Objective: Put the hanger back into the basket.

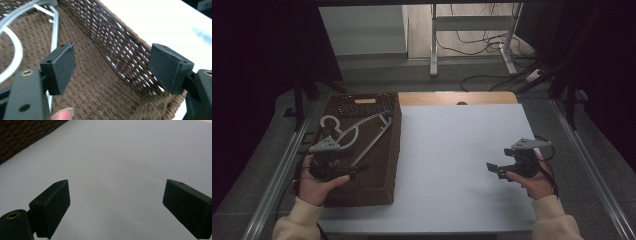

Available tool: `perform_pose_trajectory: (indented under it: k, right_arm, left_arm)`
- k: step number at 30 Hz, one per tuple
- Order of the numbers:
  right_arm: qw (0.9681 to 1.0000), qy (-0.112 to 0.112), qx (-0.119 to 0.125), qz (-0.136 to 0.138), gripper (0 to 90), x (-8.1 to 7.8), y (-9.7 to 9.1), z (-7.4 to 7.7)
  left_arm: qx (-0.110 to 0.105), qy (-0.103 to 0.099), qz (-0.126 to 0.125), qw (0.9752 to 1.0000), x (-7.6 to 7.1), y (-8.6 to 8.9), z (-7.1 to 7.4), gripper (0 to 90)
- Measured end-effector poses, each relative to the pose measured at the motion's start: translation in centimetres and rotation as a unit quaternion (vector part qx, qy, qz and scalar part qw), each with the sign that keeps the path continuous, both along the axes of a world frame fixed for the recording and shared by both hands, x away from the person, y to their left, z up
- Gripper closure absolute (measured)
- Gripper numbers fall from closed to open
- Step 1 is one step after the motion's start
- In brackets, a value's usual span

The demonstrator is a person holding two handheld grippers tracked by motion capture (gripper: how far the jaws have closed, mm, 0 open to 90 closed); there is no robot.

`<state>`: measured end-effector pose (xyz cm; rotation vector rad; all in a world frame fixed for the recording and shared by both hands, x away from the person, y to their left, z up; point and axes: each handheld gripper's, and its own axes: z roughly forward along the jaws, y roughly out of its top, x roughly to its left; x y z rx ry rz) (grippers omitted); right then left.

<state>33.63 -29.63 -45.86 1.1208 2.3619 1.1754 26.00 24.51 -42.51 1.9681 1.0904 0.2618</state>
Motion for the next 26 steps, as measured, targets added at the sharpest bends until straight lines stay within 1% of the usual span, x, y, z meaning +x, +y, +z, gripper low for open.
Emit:
perform_pose_trajectory:
  k: [4, 5, 8, 10, 13, 16, 19, 21, 26]
  right_arm:
    - [1.0, -0.004, 0.002, -0.002, 7.5, -0.3, -0.3, 0.2]
    - [1.0, -0.007, 0.004, -0.002, 7.5, -0.5, -0.4, 0.4]
    - [0.9999, -0.01, 0.006, -0.001, 7.5, -0.7, -0.5, 0.4]
    - [0.9996, -0.027, 0.0, 0.006, 8.8, -1.1, -0.4, 0.5]
    - [0.9993, -0.036, -0.001, 0.011, 8.8, -1.3, -0.2, 0.7]
    - [0.9993, -0.035, 0.002, 0.012, 8.6, -1.3, -0.3, 0.8]
    - [0.9994, -0.033, 0.003, 0.01, 8.3, -1.1, -0.6, 0.6]
    - [0.9995, -0.03, 0.001, 0.011, 8.1, -1.1, -0.7, 0.5]
    - [0.9994, -0.034, 0.006, 0.011, 7.6, -1.2, -0.5, 0.6]
  left_arm:
    - [0.0, 0.0, -0.001, 1.0, -0.3, -0.2, -0.3, 21.6]
    - [-0.003, 0.002, 0.0, 1.0, -0.3, -0.2, -0.4, 21.6]
    - [-0.003, 0.003, 0.0, 1.0, -0.2, -0.3, -0.4, 21.6]
    - [-0.004, 0.002, 0.001, 1.0, 0.0, -0.2, -0.4, 21.8]
    - [-0.005, 0.0, 0.0, 1.0, 0.0, -0.2, -0.3, 21.8]
    - [-0.005, 0.0, -0.002, 1.0, 0.0, -0.2, -0.3, 21.7]
    - [-0.008, 0.004, -0.002, 1.0, 0.3, 0.0, -0.5, 21.8]
    - [-0.015, 0.008, -0.002, 0.9999, 0.4, 0.1, -0.7, 21.9]
    - [-0.02, 0.005, -0.004, 0.9998, 0.0, 0.2, -0.5, 21.9]
